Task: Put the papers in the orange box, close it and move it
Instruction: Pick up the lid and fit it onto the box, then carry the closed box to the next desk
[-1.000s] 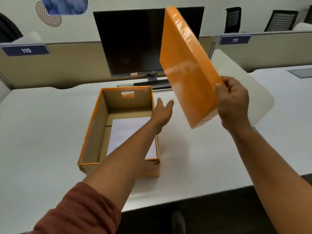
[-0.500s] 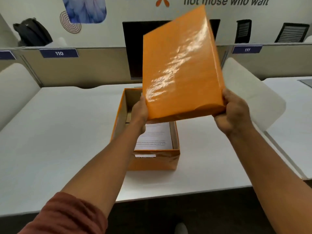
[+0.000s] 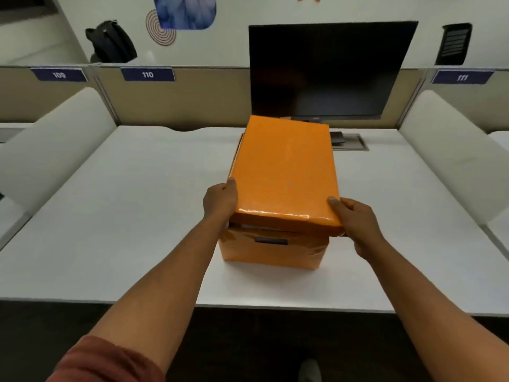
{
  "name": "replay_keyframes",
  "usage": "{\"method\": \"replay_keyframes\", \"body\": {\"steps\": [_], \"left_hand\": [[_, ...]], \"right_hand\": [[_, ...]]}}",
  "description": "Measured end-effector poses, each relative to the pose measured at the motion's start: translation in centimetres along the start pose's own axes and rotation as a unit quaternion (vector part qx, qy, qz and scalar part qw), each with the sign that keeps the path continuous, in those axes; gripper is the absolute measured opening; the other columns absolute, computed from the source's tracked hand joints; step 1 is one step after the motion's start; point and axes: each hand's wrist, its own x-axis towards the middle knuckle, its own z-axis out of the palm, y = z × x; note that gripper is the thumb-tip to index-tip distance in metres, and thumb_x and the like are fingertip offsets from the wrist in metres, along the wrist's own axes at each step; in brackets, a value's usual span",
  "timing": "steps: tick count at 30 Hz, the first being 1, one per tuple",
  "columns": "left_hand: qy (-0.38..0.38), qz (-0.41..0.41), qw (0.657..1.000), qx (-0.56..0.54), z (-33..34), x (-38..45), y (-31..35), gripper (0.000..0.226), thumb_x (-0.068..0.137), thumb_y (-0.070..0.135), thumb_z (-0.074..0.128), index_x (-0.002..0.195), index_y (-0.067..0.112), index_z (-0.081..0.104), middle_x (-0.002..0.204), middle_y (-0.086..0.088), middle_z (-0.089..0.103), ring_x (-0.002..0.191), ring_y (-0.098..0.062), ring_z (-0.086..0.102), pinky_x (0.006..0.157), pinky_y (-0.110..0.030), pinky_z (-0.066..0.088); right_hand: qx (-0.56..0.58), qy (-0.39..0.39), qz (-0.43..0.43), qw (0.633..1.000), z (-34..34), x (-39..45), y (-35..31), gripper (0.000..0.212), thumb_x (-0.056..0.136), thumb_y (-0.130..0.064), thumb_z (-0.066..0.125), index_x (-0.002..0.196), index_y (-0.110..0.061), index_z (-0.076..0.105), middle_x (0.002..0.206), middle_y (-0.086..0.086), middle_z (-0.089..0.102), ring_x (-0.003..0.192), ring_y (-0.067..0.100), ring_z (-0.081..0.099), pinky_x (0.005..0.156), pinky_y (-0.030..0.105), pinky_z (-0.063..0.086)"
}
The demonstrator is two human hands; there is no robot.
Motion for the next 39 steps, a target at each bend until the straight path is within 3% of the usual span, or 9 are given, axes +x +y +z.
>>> {"method": "replay_keyframes", "body": {"steps": [6, 11, 15, 20, 26, 29, 33, 36, 39], "left_hand": [[0.051, 0.042, 0.994, 0.092, -1.0, -0.7, -0.6, 0.047, 0.097, 0.046, 0.036, 0.072, 0.016, 0.063, 0.076, -0.004, 0.065, 0.074, -0.022, 0.062, 0.057, -0.030, 0.042], [0.047, 0.016, 0.994, 0.099, -2.1, -0.6, -1.6, 0.041, 0.097, 0.048, 0.039, 0.080, 0.018, 0.062, 0.101, -0.010, 0.066, 0.090, -0.028, 0.060, 0.078, -0.040, 0.052], [0.003, -0.020, 0.998, 0.058, -2.6, -0.7, -2.3, 0.033, 0.097, 0.045, 0.043, 0.074, 0.023, 0.053, 0.086, -0.003, 0.062, 0.082, -0.024, 0.061, 0.073, -0.038, 0.050], [-0.037, -0.058, 0.996, 0.058, -3.1, -0.6, -3.1, 0.027, 0.093, 0.039, 0.048, 0.079, 0.017, 0.055, 0.084, -0.003, 0.062, 0.084, -0.026, 0.062, 0.078, -0.042, 0.054], [-0.031, -0.048, 0.996, 0.065, -2.9, -0.2, -2.9, 0.026, 0.093, 0.043, 0.048, 0.075, 0.025, 0.049, 0.080, 0.001, 0.058, 0.076, -0.020, 0.058, 0.070, -0.035, 0.049], [-0.033, -0.037, 0.996, 0.072, -2.9, 0.6, -2.1, 0.029, 0.094, 0.046, 0.049, 0.074, 0.024, 0.048, 0.078, 0.004, 0.055, 0.071, -0.017, 0.054, 0.065, -0.032, 0.047], [-0.044, -0.024, 0.993, 0.105, -2.9, 1.5, -1.0, 0.034, 0.094, 0.051, 0.049, 0.098, 0.017, 0.051, 0.083, 0.001, 0.056, 0.072, -0.018, 0.054, 0.059, -0.031, 0.042], [-0.069, -0.028, 0.991, 0.113, -3.1, 1.8, -1.0, 0.037, 0.094, 0.052, 0.049, 0.107, 0.017, 0.049, 0.100, -0.005, 0.058, 0.079, -0.022, 0.057, 0.057, -0.030, 0.043], [-0.096, -0.036, 0.988, 0.116, -3.5, 1.8, -1.3, 0.037, 0.094, 0.050, 0.051, 0.109, 0.017, 0.048, 0.104, -0.007, 0.058, 0.073, -0.021, 0.058, 0.052, -0.028, 0.044]], "right_hand": [[-0.023, -0.001, -0.012, 1.000, 1.1, -0.4, -0.4, 0.037, 0.092, -0.049, 0.059, 0.114, -0.019, 0.062, 0.113, 0.008, 0.067, 0.097, 0.029, 0.066, 0.084, 0.052, 0.058], [-0.042, -0.003, -0.023, 0.999, 2.0, -1.1, -0.7, 0.028, 0.094, -0.047, 0.057, 0.102, -0.021, 0.064, 0.100, 0.004, 0.067, 0.091, 0.027, 0.065, 0.081, 0.049, 0.057], [-0.059, -0.005, -0.028, 0.998, 1.8, -1.2, -0.5, 0.021, 0.093, -0.045, 0.056, 0.094, -0.025, 0.062, 0.091, -0.004, 0.064, 0.084, 0.021, 0.063, 0.071, 0.041, 0.055], [-0.021, -0.003, 0.013, 1.000, 1.6, -1.8, 0.9, 0.022, 0.095, -0.045, 0.054, 0.079, -0.032, 0.063, 0.089, -0.007, 0.068, 0.085, 0.018, 0.066, 0.071, 0.041, 0.057], [-0.054, 0.014, 0.023, 0.998, 2.1, -0.9, 0.6, 0.036, 0.096, -0.050, 0.047, 0.085, -0.018, 0.060, 0.096, 0.002, 0.068, 0.088, 0.025, 0.064, 0.080, 0.045, 0.054], [-0.071, 0.034, 0.006, 0.997, 2.3, 0.3, -0.9, 0.031, 0.097, -0.049, 0.047, 0.096, -0.020, 0.057, 0.100, 0.005, 0.062, 0.090, 0.028, 0.061, 0.079, 0.043, 0.052], [-0.092, 0.044, 0.009, 0.995, 2.3, 1.3, -1.3, 0.031, 0.097, -0.048, 0.047, 0.079, -0.024, 0.053, 0.090, 0.005, 0.060, 0.083, 0.027, 0.060, 0.081, 0.047, 0.052], [-0.115, 0.037, 0.008, 0.993, 2.1, 1.5, -0.5, 0.034, 0.098, -0.050, 0.045, 0.093, -0.018, 0.056, 0.094, 0.006, 0.062, 0.084, 0.026, 0.060, 0.077, 0.044, 0.052], [-0.127, 0.029, 0.005, 0.992, 1.3, 1.7, 0.1, 0.034, 0.098, -0.049, 0.046, 0.098, -0.017, 0.059, 0.101, 0.008, 0.065, 0.081, 0.024, 0.061, 0.073, 0.040, 0.051]]}}
